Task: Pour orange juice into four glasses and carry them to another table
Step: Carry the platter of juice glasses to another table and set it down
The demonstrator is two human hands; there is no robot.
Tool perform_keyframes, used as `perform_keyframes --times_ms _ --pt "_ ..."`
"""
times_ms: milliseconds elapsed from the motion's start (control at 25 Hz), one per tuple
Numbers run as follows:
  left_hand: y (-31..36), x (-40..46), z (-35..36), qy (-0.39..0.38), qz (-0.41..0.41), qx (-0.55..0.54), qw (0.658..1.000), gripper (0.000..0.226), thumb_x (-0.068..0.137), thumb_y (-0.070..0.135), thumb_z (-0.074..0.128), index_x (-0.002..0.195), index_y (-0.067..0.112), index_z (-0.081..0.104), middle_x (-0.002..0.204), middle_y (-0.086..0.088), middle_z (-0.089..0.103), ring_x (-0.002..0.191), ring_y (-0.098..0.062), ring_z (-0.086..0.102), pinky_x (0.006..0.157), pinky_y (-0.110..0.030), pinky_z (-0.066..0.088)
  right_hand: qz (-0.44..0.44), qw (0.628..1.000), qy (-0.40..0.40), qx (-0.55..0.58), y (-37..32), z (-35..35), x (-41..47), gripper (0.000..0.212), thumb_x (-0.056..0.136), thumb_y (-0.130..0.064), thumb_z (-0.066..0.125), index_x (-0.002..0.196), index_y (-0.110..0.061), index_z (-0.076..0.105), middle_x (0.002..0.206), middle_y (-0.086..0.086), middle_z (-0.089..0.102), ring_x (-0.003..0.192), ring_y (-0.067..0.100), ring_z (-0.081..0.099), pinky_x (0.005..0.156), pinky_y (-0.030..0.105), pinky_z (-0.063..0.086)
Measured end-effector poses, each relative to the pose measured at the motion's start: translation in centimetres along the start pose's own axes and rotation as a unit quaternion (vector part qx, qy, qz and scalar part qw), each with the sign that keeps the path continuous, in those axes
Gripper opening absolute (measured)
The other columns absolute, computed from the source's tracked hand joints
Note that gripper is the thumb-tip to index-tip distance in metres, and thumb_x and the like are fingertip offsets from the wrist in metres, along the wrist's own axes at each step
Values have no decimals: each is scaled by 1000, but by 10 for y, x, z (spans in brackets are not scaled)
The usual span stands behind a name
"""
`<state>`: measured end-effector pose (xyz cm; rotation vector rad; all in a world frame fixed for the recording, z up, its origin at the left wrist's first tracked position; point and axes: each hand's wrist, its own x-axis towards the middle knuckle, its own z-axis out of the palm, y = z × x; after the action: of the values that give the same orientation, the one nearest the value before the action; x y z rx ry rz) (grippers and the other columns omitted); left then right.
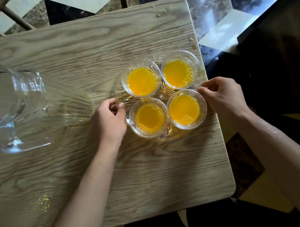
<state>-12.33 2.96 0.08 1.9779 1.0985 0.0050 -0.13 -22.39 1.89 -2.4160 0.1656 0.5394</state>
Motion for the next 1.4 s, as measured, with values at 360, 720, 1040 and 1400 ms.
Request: perform_keyframes --times_ms 360,720,1040,1400 --pt "11 9 4 24 -46 57 997 19 91 9 76 109 7 78 91 -8 76 80 -18 63 77 -22 45 13 1000 3 2 -4 0 5 16 83 -32 79 79 -17 78 69 -4 75 65 14 74 68 42 64" --pt "13 14 5 17 -74 42 996 12 89 2 75 99 9 79 68 5 64 61 -7 56 59 -13 42 18 1000 -3 -7 -9 0 5 14 88 -28 77 84 -14 79 64 -11 67 55 1 62 54 20 52" --pt "11 11 -1 10 -73 30 997 12 87 2 77 94 11 80 64 12 62 59 -3 56 71 -17 47 6 1000 9 -7 -9 -2 0 14 87 -26 79 89 -12 82 65 -12 66 57 1 63 57 21 55" --pt "19 -13 -16 2 -64 8 998 22 88 2 76 81 23 72 67 15 65 61 2 58 76 -22 56 -12 1000 18 -13 -9 -18 -16 18 88 -28 78 91 -11 81 70 1 74 62 6 68 64 23 55"
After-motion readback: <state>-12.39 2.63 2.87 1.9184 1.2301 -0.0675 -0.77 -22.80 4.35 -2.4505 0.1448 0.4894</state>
